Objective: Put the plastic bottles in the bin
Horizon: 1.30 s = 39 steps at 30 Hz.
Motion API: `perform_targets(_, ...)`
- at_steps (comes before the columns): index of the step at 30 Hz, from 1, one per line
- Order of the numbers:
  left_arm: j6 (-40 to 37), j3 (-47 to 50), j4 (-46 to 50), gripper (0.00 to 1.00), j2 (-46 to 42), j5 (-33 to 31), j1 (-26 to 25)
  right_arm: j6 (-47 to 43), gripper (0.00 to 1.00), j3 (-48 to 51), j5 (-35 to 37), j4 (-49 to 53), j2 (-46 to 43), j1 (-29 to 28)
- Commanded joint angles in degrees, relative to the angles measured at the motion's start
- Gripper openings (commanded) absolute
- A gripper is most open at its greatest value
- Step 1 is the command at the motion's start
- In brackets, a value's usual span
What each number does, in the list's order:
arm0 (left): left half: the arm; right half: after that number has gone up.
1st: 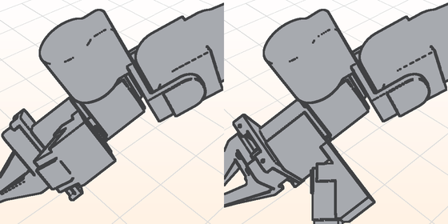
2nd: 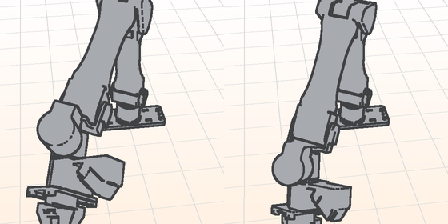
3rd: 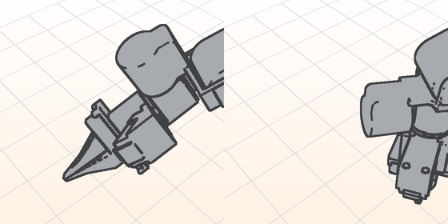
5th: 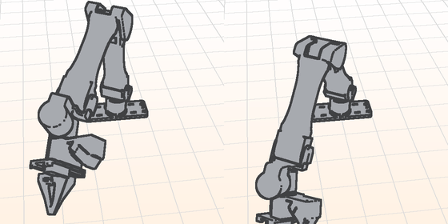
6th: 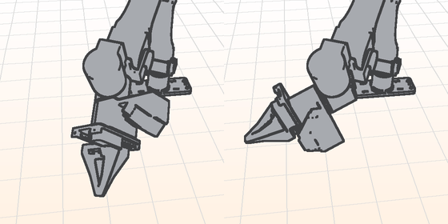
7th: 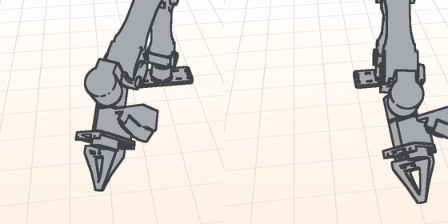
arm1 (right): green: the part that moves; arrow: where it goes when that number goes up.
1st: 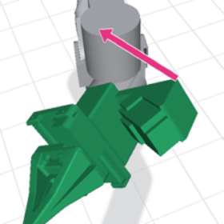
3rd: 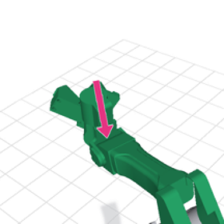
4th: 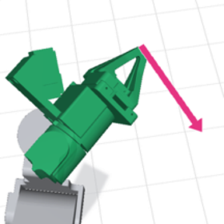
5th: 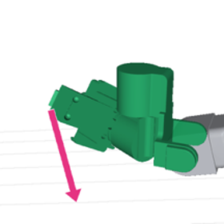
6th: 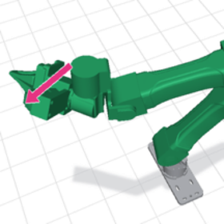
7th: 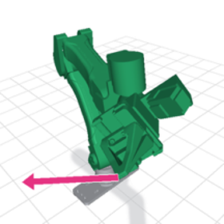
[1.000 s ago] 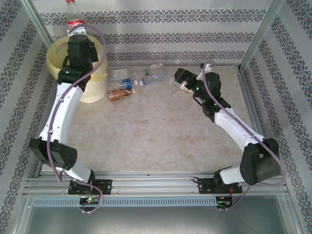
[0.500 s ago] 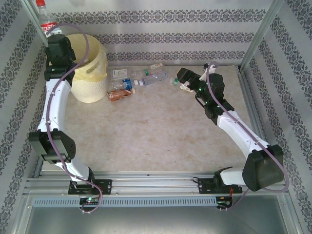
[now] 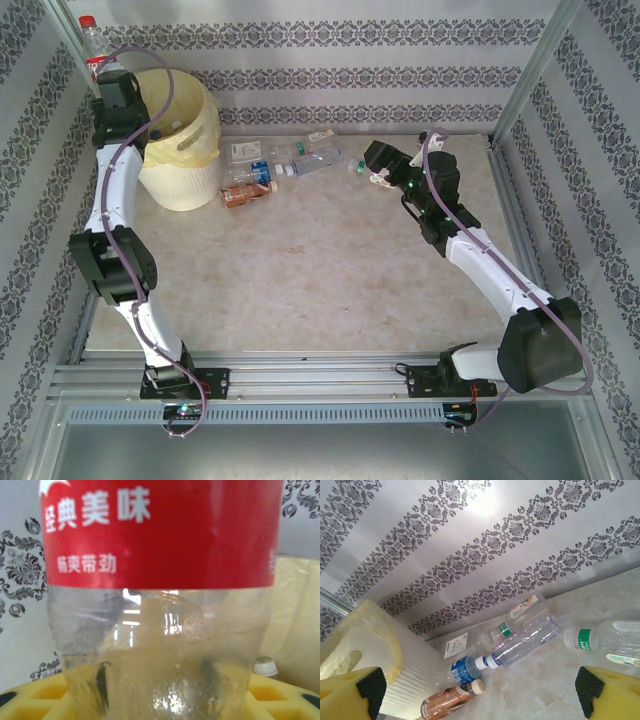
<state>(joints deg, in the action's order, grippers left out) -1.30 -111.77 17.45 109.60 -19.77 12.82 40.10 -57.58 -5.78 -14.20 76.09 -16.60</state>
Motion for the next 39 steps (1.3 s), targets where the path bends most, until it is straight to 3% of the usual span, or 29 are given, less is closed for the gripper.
perform_targets(1, 2.54, -4.98, 2.68, 0.63, 2.01, -5.66, 0.28, -0.72, 0.98, 0.61, 0.86, 0.75, -1.56, 0.09)
perform_targets(7, 6.93, -9.94, 7.85, 0.86, 4.04, -6.16, 0.28, -0.94, 0.98, 0.20, 0.86, 1.25, -1.31, 0.08)
perform_targets(14, 11.67, -11.37, 11.56, 0.95, 1.21, -2.57, 0.19, -0.47, 0.98, -0.28, 0.77, 1.28, -0.41, -0.01)
perform_targets(27, 23.44, -7.46, 15.26, 1.00, -6.51, 7.92, -2.88, -2.22, 0.98, -1.92, 0.24, 2.85, 2.56, 0.15)
perform_targets(39, 32.56, 15.82, 2.29, 1.00, -22.98, 24.40, -11.26, -5.51, 0.98, -6.94, -0.99, 7.09, 9.71, 2.61)
